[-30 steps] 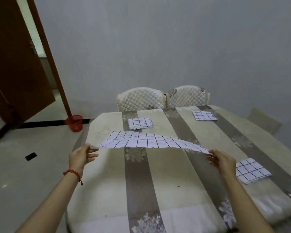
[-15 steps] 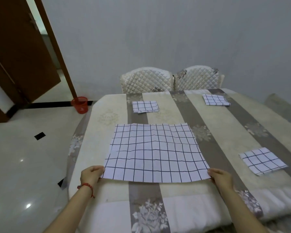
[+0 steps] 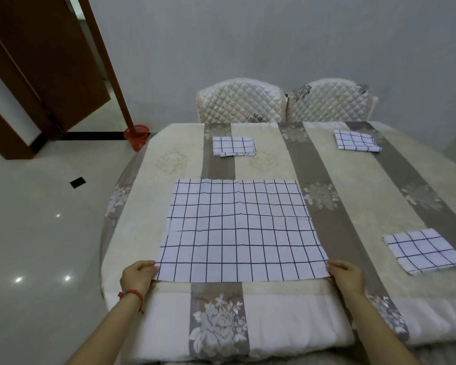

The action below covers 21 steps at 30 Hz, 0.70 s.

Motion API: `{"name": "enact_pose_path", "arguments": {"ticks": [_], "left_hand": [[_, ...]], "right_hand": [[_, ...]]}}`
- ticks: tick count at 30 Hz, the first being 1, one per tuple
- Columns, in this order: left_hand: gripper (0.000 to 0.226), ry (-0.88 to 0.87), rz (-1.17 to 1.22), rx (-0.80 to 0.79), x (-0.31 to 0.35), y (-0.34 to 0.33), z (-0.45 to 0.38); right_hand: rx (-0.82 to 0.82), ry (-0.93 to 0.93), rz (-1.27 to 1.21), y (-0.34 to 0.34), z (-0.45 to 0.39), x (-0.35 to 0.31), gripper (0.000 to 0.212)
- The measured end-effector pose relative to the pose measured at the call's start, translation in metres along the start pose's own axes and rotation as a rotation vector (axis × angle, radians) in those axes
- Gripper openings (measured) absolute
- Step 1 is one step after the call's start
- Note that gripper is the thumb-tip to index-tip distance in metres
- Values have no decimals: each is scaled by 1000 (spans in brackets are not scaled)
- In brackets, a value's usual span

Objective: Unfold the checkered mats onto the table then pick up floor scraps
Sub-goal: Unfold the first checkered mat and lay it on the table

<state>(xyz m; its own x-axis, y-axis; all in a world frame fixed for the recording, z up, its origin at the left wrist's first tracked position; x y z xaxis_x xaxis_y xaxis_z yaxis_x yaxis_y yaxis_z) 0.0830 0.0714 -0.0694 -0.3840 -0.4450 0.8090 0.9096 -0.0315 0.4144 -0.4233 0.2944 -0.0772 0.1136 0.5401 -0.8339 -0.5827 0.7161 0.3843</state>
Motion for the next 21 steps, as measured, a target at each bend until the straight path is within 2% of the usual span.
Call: {"name": "enact_pose_path", "arguments": {"ticks": [12, 17, 19, 21], "left_hand": [[18, 3, -65, 93, -15, 6, 33], [18, 12, -98, 80, -19, 11, 40], [19, -6, -197, 109, -13, 13, 44], [23, -109, -393, 167, 4, 9, 49]], "right_hand": [[-57, 86, 98, 14, 20, 7, 17], [-8, 121, 190, 21, 38, 0, 14], [57, 134, 315, 22, 45, -6, 15], [131, 173, 453, 18, 54, -20, 18]]}}
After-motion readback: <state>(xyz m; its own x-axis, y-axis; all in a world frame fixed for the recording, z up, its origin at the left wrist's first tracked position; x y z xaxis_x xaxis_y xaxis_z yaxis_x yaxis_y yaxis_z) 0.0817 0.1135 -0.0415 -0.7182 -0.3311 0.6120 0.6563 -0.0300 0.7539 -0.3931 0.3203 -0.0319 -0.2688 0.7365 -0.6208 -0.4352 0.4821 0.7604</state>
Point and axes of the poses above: each hand's wrist, its own z-axis away from the middle knuckle, its own y-axis out of the back of the hand, x = y × z, the point moved 8 cm from there along -z, towards the middle knuckle, and after that the axes turned 4 degrees about -x, right-handed, at the moved point
